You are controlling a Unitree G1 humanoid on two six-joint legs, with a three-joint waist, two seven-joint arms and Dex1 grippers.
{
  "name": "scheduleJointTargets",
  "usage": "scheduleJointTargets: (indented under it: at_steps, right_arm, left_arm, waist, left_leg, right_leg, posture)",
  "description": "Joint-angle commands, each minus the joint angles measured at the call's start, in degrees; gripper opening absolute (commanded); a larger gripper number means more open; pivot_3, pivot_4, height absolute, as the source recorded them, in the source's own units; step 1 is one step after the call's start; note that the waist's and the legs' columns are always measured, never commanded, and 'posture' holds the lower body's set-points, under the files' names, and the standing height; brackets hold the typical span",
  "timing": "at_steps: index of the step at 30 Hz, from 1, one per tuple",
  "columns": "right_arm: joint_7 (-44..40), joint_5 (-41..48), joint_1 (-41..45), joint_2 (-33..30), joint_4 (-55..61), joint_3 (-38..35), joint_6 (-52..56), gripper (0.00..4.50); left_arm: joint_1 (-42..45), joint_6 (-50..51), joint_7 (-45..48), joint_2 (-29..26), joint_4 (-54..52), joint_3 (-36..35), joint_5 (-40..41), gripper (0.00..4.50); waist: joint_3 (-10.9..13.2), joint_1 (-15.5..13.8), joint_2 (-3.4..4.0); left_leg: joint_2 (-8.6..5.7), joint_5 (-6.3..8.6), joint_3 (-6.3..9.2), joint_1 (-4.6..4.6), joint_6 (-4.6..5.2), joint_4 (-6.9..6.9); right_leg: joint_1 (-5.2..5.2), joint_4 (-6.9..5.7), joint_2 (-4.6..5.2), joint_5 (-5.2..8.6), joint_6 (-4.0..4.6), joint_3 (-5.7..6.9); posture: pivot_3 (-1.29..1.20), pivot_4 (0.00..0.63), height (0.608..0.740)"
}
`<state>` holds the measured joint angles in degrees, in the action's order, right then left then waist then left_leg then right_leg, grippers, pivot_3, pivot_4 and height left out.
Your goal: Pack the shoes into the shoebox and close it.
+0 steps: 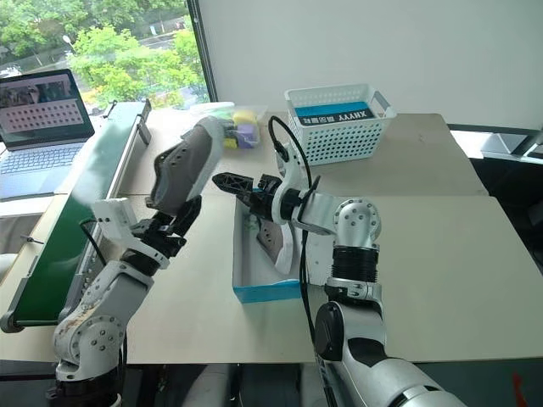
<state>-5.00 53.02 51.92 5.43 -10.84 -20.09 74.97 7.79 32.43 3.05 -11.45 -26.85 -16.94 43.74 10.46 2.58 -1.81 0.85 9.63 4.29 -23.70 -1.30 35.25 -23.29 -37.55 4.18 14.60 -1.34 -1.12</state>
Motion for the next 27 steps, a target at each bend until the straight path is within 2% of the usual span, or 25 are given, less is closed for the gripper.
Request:
scheduleJointTargets:
  at_steps: [1, 9, 16, 23, 24, 26, 27]
  right_arm:
    - [-0.1, 1.8, 1.3, 3.7, 2.5, 1.1, -2.2, 4.5]
    - [0.8, 1.4, 1.0, 3.1, 1.9, 2.5, -3.7, 4.5]
    - [1.2, 0.0, 2.5, 3.3, -1.1, 3.3, -6.9, 4.5]
    - [1.1, -0.7, 5.8, 1.8, -8.0, 1.4, -15.0, 4.5]
    - [1.2, -0.5, 6.0, 1.8, -8.2, 1.2, -15.5, 3.99]
    - [1.5, 0.2, 6.2, 2.0, -7.9, 0.8, -16.0, 3.49]
    - [1.7, 0.5, 6.2, 2.3, -7.7, 0.7, -16.0, 3.08]
  left_arm:
    - [1.3, -2.1, -1.0, 0.0, -1.4, -0.1, -1.8, 2.69]
    - [2.3, -1.2, -0.8, 2.1, -2.7, 8.0, -5.7, 2.69]
    - [3.0, -1.6, -0.2, 2.6, -2.7, 10.1, -6.8, 2.69]
    - [2.3, -0.8, 0.2, 2.6, -3.5, 11.0, -7.6, 2.69]
    - [2.2, -0.7, 0.2, 2.6, -3.6, 11.0, -7.6, 2.69]
    - [2.1, -0.6, 0.1, 2.5, -3.9, 10.9, -7.5, 2.69]
    - [2.1, -0.5, 0.1, 2.5, -3.9, 10.9, -7.5, 2.69]
  waist:
    - [0.0, -0.1, 0.0]
    - [0.0, -0.5, 0.0]
    - [0.0, 0.0, 0.0]
    - [0.0, -0.1, 0.01]
    - [0.0, -0.1, 0.01]
    - [0.0, -0.1, 0.01]
    - [0.0, -0.1, 0.01]
  left_leg:
    - [0.0, 0.0, 0.0, -0.01, 0.0, -0.01]
    - [-0.02, 0.0, 0.02, -0.05, 0.0, 0.01]
    - [0.0, 0.0, 0.01, -0.05, 0.0, -0.02]
    - [-0.01, 0.0, 0.01, -0.06, 0.0, -0.01]
    - [-0.01, 0.0, 0.01, -0.06, 0.0, -0.01]
    - [-0.01, 0.0, 0.01, -0.08, 0.0, -0.02]
    - [-0.01, 0.0, 0.01, -0.09, 0.0, -0.02]
  right_leg:
    - [0.0, 0.01, 0.0, 0.0, -0.01, 0.0]
    - [0.0, 0.02, 0.03, 0.01, -0.02, 0.04]
    - [-0.03, 0.01, 0.01, 0.01, -0.01, 0.02]
    - [-0.03, 0.03, 0.01, 0.01, -0.02, 0.03]
    - [-0.03, 0.03, 0.01, 0.01, -0.02, 0.03]
    - [-0.06, 0.03, 0.01, 0.01, -0.02, 0.03]
    - [-0.06, 0.04, 0.02, 0.01, -0.02, 0.03]
  posture:
    - [0.0, 0.15, 0.734]
    - [0.0, 0.15, 0.734]
    - [0.0, 0.15, 0.734]
    - [0.0, 0.15, 0.734]
    - [0.0, 0.15, 0.734]
    - [0.0, 0.15, 0.734]
    - [0.0, 0.15, 0.734]
